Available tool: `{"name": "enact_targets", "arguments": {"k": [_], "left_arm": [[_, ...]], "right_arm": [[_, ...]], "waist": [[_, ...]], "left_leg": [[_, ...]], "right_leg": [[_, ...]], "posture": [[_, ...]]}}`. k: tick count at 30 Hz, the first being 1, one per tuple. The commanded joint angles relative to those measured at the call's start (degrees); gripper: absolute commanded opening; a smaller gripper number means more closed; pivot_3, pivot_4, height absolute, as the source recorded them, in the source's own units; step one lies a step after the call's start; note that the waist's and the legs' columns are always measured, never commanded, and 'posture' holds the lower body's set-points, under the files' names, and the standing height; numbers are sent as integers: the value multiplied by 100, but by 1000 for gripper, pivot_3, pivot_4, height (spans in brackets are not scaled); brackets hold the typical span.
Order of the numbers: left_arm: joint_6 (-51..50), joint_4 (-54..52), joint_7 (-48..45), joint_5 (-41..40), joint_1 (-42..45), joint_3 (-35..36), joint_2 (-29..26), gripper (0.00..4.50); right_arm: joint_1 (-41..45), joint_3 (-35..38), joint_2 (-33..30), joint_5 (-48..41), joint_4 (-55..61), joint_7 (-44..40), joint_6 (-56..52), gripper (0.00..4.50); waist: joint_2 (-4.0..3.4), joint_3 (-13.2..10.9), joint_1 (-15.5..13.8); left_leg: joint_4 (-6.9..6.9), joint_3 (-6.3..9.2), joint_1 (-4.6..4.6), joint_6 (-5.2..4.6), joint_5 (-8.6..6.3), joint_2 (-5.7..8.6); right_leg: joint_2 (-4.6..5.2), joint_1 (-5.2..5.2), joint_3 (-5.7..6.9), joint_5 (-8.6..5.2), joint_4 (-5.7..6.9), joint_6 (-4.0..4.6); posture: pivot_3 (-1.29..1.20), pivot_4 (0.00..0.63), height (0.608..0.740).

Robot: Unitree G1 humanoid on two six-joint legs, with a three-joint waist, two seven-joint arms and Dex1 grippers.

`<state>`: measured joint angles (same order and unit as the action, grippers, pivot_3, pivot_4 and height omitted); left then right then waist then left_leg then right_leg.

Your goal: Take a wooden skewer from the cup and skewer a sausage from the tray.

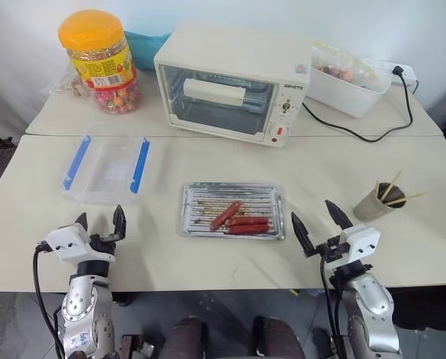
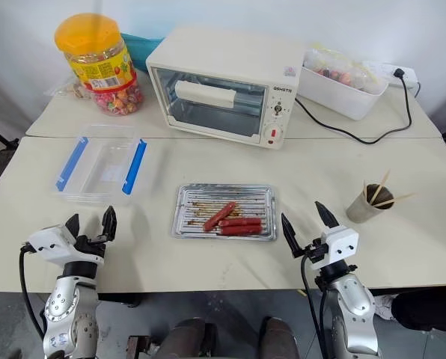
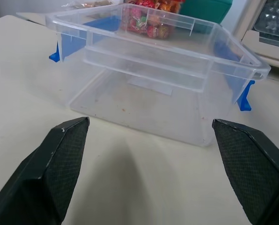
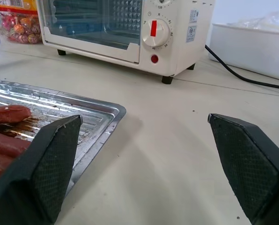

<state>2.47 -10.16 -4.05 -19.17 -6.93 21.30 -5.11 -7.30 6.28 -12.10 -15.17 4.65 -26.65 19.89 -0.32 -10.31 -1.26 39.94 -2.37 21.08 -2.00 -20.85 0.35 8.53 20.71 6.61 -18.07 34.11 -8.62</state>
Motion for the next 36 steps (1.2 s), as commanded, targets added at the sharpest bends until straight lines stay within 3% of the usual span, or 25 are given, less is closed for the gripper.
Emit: {"name": "enact_targets", "arguments": {"k": [1,36], "left_arm": [[151,5,-32,46,43,-42,8,4459],[204,19,-94,-83,59,71,-82,4459]], "right_arm": [[-4,70,-60,-10,278,64,24,4500],[56,17,11,40,341,164,87,4500]], "waist": [[0,0,0],[-1,0,2]], "left_leg": [[0,0,0,0,0,0],[0,0,0,0,0,0]], "right_leg": [[0,0,0,0,0,0],[0,0,0,0,0,0]], "posture": [[0,150,740],[0,150,740]]}}
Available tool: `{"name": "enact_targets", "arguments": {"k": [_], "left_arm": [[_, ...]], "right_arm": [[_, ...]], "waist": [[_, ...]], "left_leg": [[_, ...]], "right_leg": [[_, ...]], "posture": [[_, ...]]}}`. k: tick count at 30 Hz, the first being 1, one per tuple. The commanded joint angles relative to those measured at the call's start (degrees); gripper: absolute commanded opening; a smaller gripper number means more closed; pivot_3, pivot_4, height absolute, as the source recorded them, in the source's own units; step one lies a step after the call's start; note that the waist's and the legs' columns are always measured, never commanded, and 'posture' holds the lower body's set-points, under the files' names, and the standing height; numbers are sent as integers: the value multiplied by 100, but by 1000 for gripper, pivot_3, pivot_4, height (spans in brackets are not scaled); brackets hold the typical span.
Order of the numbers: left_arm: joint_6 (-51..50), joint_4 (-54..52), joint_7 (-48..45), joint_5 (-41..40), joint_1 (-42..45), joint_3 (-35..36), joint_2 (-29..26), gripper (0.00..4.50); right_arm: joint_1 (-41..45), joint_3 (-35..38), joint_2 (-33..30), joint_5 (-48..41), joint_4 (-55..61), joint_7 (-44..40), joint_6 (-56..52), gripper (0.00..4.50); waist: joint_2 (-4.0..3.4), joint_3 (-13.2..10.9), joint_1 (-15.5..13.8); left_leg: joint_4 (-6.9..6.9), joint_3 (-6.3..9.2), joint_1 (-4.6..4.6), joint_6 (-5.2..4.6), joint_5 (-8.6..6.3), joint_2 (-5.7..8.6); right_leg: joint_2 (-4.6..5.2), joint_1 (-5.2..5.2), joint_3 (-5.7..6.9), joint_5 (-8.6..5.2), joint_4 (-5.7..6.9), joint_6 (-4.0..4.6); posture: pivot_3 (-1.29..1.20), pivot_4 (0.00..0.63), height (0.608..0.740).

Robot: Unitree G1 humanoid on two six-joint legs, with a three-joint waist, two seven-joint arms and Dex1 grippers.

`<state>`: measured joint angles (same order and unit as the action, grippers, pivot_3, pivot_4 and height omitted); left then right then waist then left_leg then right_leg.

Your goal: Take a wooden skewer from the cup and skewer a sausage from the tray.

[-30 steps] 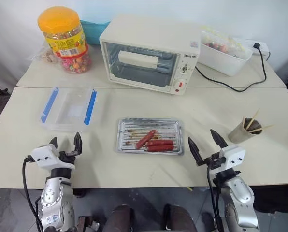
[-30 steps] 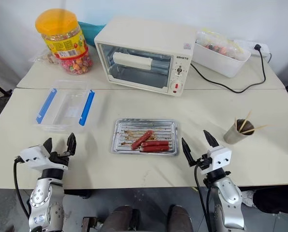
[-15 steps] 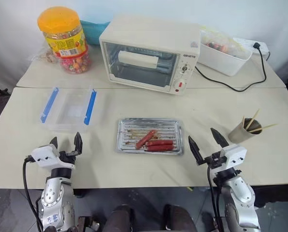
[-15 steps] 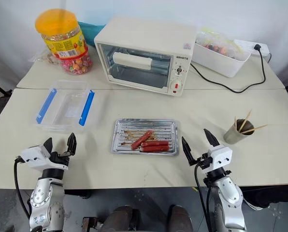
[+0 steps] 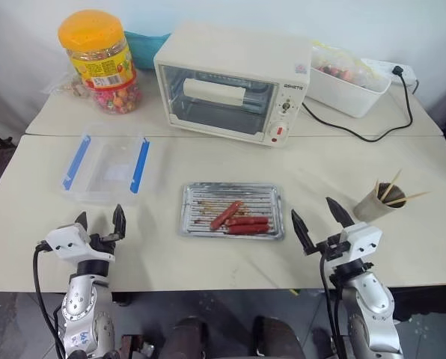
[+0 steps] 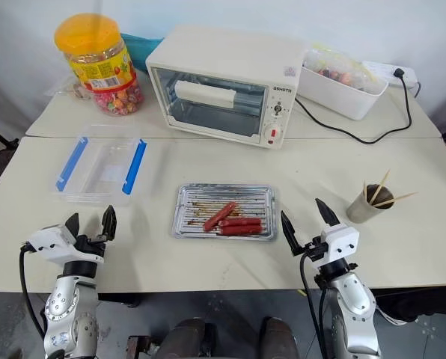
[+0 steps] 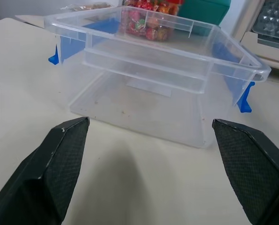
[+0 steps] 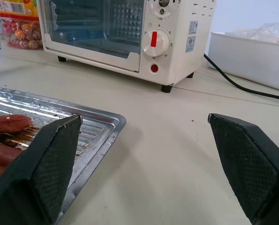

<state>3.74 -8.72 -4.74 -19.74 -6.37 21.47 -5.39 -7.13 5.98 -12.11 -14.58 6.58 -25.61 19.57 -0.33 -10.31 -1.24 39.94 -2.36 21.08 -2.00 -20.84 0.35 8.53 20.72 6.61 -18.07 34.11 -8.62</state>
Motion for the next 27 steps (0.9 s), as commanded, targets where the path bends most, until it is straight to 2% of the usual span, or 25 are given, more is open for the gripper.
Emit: {"name": "enact_targets", "arguments": {"k": [1,27], "left_arm": [[82,-125,-27,-29,3,55,-53,4459],[93,-142,4,4,-40,46,-36,4459]], "right_arm": [[59,42,9,-26,148,55,108,4500],[24,12,-18,-46,175,11,45,4500]], "waist": [[0,0,-1],[0,0,-1]], "left_leg": [[0,0,0,0,0,0],[0,0,0,0,0,0]], "right_leg": [[0,0,0,0,0,0],[0,0,0,0,0,0]], "posture": [[0,150,740],[0,150,740]]}}
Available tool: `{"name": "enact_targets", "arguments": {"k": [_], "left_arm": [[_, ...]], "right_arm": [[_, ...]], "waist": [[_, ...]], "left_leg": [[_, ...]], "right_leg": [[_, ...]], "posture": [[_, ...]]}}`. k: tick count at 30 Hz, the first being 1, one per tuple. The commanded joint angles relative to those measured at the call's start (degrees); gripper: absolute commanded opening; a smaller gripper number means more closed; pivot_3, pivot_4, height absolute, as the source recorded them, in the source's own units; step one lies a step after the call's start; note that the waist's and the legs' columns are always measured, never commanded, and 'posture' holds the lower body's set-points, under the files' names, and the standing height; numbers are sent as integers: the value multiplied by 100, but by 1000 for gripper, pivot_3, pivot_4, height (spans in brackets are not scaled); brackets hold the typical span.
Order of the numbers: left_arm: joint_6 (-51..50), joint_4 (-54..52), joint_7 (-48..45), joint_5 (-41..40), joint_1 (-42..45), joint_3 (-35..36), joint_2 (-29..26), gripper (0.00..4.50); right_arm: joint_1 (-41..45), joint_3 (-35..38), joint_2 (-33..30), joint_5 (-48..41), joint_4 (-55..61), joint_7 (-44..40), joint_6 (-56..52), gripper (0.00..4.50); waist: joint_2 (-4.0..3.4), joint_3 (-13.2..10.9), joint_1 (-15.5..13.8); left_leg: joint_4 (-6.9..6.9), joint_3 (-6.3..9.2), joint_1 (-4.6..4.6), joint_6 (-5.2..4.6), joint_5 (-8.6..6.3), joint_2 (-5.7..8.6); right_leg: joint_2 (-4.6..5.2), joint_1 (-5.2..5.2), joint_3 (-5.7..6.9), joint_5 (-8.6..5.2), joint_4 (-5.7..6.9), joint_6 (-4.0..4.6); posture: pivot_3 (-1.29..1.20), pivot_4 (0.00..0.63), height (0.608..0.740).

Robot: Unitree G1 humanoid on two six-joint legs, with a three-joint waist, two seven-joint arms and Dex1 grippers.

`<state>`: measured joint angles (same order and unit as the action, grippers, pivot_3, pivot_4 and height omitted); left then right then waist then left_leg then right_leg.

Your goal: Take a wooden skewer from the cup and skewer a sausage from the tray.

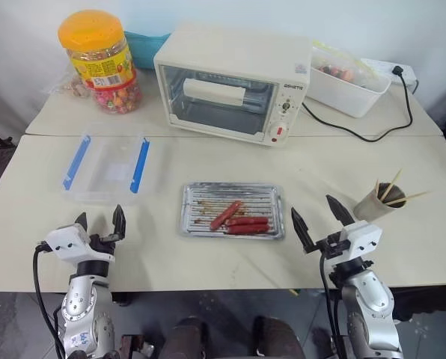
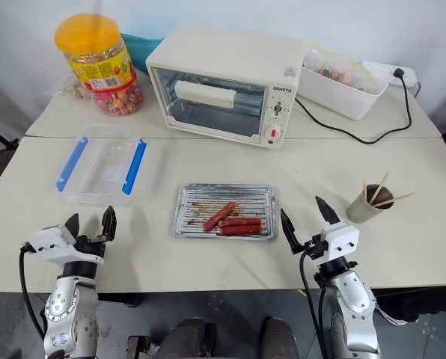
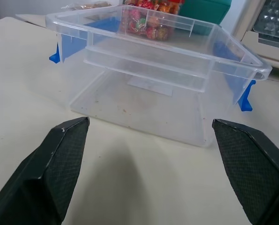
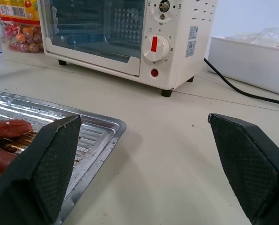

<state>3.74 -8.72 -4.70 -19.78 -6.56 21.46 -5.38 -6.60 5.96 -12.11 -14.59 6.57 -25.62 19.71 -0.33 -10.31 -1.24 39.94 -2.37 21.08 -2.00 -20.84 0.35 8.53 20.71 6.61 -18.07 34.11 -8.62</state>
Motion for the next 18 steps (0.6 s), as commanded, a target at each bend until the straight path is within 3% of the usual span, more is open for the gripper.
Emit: {"name": "enact_targets", "arguments": {"k": [1,18], "left_arm": [[93,-131,1,8,-13,50,-40,4459],[98,-65,29,66,37,41,-56,4459]], "right_arm": [[-26,14,-18,-41,172,13,32,4500],[9,15,-10,-41,125,8,55,4500]], "waist": [[0,0,0],[0,0,0]], "left_leg": [[0,0,0,0,0,0],[0,0,0,0,0,0]], "right_leg": [[0,0,0,0,0,0],[0,0,0,0,0,0]], "posture": [[0,150,740],[0,150,740]]}}
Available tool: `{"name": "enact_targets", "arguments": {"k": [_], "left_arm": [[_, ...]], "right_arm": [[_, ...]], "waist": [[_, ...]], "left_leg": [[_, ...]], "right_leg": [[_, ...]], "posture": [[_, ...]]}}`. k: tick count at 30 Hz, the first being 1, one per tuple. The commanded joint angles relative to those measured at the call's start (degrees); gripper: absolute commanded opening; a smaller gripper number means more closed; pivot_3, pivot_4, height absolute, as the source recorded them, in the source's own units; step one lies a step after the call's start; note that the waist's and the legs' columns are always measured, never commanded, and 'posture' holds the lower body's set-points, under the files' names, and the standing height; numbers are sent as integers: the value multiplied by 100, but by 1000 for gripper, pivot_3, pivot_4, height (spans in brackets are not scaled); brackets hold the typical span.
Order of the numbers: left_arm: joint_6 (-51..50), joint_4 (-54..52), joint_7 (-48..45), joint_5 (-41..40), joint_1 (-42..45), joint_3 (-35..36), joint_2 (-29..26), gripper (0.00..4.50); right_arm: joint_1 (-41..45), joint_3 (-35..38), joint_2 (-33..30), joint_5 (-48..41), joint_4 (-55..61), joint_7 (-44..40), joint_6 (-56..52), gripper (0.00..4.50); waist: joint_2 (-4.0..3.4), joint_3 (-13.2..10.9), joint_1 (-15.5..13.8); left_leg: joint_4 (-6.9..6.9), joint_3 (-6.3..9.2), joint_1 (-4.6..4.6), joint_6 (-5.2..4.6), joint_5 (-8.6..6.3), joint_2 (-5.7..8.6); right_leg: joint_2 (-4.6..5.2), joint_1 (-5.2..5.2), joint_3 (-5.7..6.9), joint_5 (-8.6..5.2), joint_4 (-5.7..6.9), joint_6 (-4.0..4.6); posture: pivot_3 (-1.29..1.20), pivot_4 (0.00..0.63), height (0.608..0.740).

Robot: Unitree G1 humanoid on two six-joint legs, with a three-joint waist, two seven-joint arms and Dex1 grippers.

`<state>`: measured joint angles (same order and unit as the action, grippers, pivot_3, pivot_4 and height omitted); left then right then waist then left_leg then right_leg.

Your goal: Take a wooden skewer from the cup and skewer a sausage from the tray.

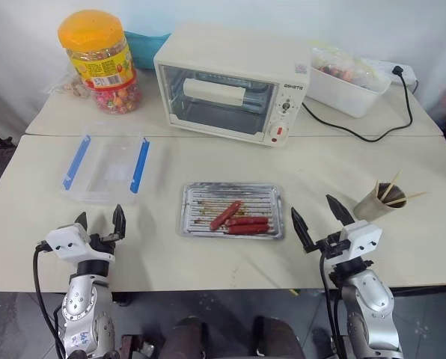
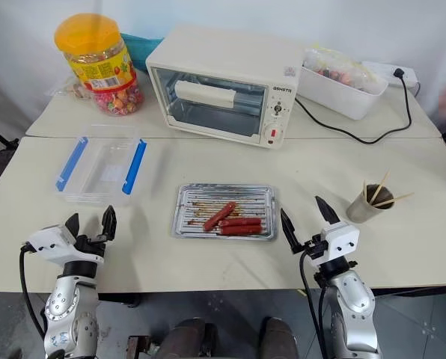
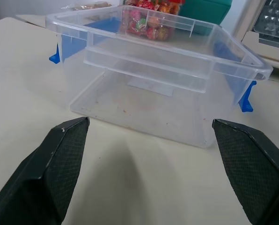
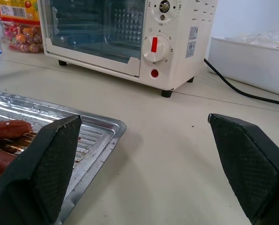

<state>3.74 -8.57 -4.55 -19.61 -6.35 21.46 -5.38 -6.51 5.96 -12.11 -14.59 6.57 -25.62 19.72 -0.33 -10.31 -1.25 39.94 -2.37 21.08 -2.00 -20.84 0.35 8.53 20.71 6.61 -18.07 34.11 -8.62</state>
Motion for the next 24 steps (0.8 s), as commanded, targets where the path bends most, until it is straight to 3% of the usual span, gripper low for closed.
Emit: {"name": "enact_targets", "arguments": {"k": [1,24], "left_arm": [[97,-82,16,51,15,42,-54,4459],[72,-178,66,74,-132,77,-22,4459]], "right_arm": [[-3,16,-12,-41,126,7,57,4500],[-23,13,-22,-68,155,-19,44,4500]], "waist": [[0,0,0],[0,0,3]], "left_leg": [[0,0,0,0,0,0],[0,0,0,0,0,0]], "right_leg": [[0,0,0,0,0,0],[0,0,0,0,0,0]], "posture": [[0,150,740],[0,150,740]]}}
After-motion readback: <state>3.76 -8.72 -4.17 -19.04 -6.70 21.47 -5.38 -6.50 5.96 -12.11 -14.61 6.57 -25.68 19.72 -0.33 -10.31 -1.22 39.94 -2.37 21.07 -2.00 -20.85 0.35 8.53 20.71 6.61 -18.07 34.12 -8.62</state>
